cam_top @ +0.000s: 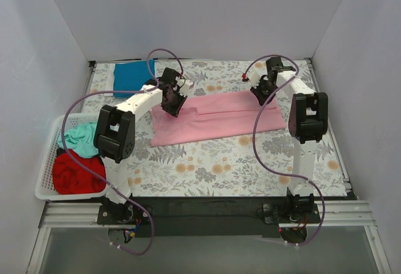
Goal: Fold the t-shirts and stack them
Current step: Fold the tshirt
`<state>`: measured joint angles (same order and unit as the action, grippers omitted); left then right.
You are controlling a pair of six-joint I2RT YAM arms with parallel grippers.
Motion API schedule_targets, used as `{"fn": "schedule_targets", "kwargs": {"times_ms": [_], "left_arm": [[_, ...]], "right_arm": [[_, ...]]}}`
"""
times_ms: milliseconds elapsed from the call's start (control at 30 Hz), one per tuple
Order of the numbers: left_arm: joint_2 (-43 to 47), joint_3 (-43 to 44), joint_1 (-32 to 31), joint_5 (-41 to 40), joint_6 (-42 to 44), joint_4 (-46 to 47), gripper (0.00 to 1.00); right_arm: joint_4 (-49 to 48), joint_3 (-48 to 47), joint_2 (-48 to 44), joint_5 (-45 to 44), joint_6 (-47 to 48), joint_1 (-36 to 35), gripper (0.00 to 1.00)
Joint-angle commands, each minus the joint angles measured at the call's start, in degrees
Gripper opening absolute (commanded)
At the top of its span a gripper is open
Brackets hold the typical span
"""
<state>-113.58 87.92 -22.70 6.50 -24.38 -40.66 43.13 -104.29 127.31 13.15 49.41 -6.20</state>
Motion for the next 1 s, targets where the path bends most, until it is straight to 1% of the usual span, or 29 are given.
{"fn": "schedule_targets", "kwargs": {"times_ms": [0, 133, 167, 200, 267, 300, 367, 433, 467, 500, 533, 567, 600, 633, 667, 700, 733, 800, 833, 900, 967], "left_arm": [[-0.58, 4.36, -0.15, -1.31, 1.44, -0.56, 0.15], [-6.82, 9.80, -0.15, -4.21, 1.62, 2.95, 0.16], [-8.14, 13.64, -0.15, -4.48, 1.70, 3.48, 0.16], [-11.72, 15.77, -0.15, -4.65, 1.71, 3.40, 0.17], [-15.42, 22.87, -0.07, -3.70, 1.27, 1.57, 0.17], [-17.53, 24.56, -0.07, -3.25, 1.35, 1.38, 0.17], [-18.34, 26.51, -0.15, -2.03, 1.00, 1.81, 0.18], [-16.60, 27.13, -0.15, -1.85, -0.40, 2.52, 0.18], [-15.19, 26.43, -0.07, -1.76, -1.01, 3.48, 0.18], [-13.27, 24.08, -0.07, -1.06, -2.15, 4.18, 0.18], [-9.33, 22.49, -0.07, -0.62, -2.94, 4.71, 0.18], [-6.86, 21.08, 0.11, -0.18, -4.17, 4.72, 0.18], [-4.48, 19.76, 0.11, 0.70, -5.40, 4.46, 0.18], [-2.20, 15.74, 0.20, 2.44, -7.41, 4.19, 0.18], [2.35, 13.79, 0.20, 2.90, -8.48, 3.84, 0.20], [3.88, 11.68, 0.20, 2.47, -10.58, 3.49, 0.21], [5.02, 9.49, 0.11, 3.16, -13.30, 2.44, 0.21], [5.56, 7.71, 0.02, 3.69, -15.60, -2.56, 0.14], [5.48, 5.27, -0.06, 3.26, -16.91, -4.67, 0.10], [6.52, 1.83, -0.42, 1.68, -16.93, -4.60, 0.05], [7.49, -2.64, -0.51, 1.67, -17.19, -3.99, 0.04]], "right_arm": [[-0.59, 0.65, 0.40, -0.93, -0.28, -0.92, 0.16], [-1.30, 5.23, -0.56, -2.59, 1.47, -1.19, 0.15], [-1.39, 6.37, -1.52, -2.86, 1.83, -1.27, 0.15], [-1.56, 7.51, -2.06, -3.04, 2.27, -1.36, 0.15], [-1.74, 11.55, -4.07, -3.74, 2.97, -1.36, 0.15], [-1.65, 13.22, -4.95, -3.83, 3.24, -1.45, 0.15], [-1.65, 18.14, -8.10, -3.92, 3.68, -1.45, 0.14], [-1.48, 21.92, -10.75, -3.66, 4.55, -1.80, 0.14], [-1.39, 26.29, -13.81, -3.57, 4.99, -1.89, 0.14], [-1.13, 28.07, -15.49, -2.87, 5.69, -2.24, 0.14], [-0.43, 29.74, -16.99, -1.91, 6.13, -2.42, 0.14], [3.32, 30.02, -19.18, -0.77, 5.88, -2.42, 0.14], [5.71, 28.89, -19.64, 1.51, 5.27, -2.42, 0.14], [7.73, 27.40, -19.99, 1.97, 4.74, -2.33, 0.14], [10.45, 25.65, -20.08, 1.97, 3.95, -2.33, 0.14], [10.91, 21.89, -20.17, 2.32, 3.25, -1.63, 0.14], [11.01, 20.37, -20.08, 2.93, 2.28, -1.28, 0.14], [11.01, 17.29, -19.12, 2.50, 2.27, -1.01, 0.14], [11.09, 16.58, -18.50, 1.89, 2.27, -1.01, 0.14], [11.53, 15.96, -16.39, 0.83, 2.45, -1.01, 0.12], [11.53, 16.40, -15.17, -0.13, 3.50, -1.10, 0.12]]}}
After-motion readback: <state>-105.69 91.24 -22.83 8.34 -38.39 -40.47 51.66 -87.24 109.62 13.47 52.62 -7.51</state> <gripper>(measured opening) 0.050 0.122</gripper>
